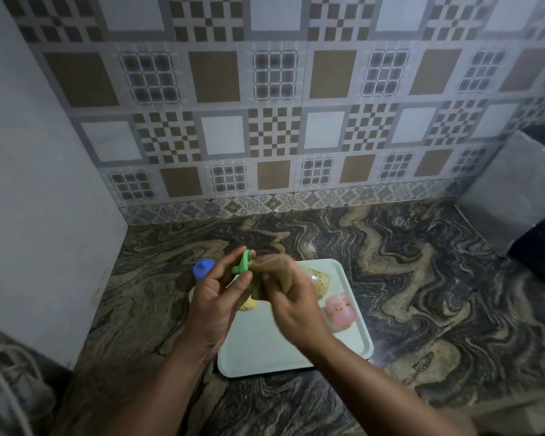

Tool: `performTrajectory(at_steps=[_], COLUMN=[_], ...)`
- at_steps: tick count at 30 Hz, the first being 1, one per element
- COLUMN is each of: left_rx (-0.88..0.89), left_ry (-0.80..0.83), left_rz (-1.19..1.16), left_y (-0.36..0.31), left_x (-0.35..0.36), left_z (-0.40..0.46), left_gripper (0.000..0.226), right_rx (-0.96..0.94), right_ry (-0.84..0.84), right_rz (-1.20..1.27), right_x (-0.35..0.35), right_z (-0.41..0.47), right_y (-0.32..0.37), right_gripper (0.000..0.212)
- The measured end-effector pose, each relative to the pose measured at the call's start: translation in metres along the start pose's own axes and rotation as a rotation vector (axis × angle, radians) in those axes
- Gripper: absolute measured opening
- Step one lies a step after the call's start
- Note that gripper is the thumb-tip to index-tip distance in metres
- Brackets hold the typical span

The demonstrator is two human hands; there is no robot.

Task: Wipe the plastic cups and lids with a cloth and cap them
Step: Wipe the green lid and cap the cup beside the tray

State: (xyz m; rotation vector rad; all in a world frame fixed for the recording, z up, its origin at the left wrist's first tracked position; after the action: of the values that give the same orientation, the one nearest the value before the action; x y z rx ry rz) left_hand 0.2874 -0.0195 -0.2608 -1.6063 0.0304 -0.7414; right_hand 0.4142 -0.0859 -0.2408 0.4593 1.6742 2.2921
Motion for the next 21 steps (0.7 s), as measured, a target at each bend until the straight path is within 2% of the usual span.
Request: performTrajectory(at_steps=[2, 5, 7, 10, 11, 13, 15, 17, 19, 21], left_rx=[0.063, 0.099, 0.121, 0.193, 0.229, 0.317, 0.371, 0.322, 0.179, 0.020], left_ry=[-0.015, 0.024, 0.062, 0.027, 0.039, 0.130, 0.206, 0.195, 0.140, 0.013], left_rz=[0.116, 0.183, 0.278, 0.513, 0.631, 0.922, 1.090, 1.050, 0.835, 0.525], left_y=[-0.002, -0.006, -0.007, -0.011, -0.014, -0.016, -0.013, -0.011, -0.004, 0.004], left_x=[-0.003, -0.009, -0.008, -0.003, 0.000, 0.012, 0.019, 0.016, 0.009, 0.001], left_z=[0.003, 0.004, 0.004, 0.001, -0.001, -0.005, -0.009, -0.008, -0.006, -0.006], left_gripper=[0.057, 0.055, 0.052, 0.057, 0.062, 0.069, 0.074, 0.079, 0.078, 0.055], right_rx=[0.076, 0.497, 0.710, 0.788, 0.777, 0.759, 0.741, 0.702, 0.670, 0.643], right_ry=[0.047, 0.094, 0.064, -0.155, -0.176, -0.107, -0.031, -0.006, 0.001, 0.016], right_rz=[0.001, 0.397, 0.501, 0.473, 0.467, 0.472, 0.507, 0.520, 0.528, 0.523], right_x=[0.007, 0.000, -0.013, -0.030, -0.031, -0.023, -0.015, -0.013, -0.016, -0.018], right_z=[-0.005, -0.004, -0.005, -0.007, -0.009, -0.014, -0.018, -0.019, -0.016, -0.014], right_y=[-0.002, -0.018, -0.032, -0.050, -0.053, -0.052, -0.050, -0.050, -0.047, -0.041], right_gripper=[0.020, 0.021, 0.020, 0.031, 0.034, 0.038, 0.041, 0.041, 0.043, 0.044])
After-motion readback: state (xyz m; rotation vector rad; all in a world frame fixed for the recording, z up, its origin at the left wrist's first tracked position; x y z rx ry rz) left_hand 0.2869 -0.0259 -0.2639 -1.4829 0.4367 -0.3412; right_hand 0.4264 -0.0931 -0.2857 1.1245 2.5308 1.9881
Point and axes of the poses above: each hand's wrist, its own z-axis towards the middle knuckle, its own x-axis out of the palm, y = z × x, the point moved 7 cm from there along z, towards the middle knuckle
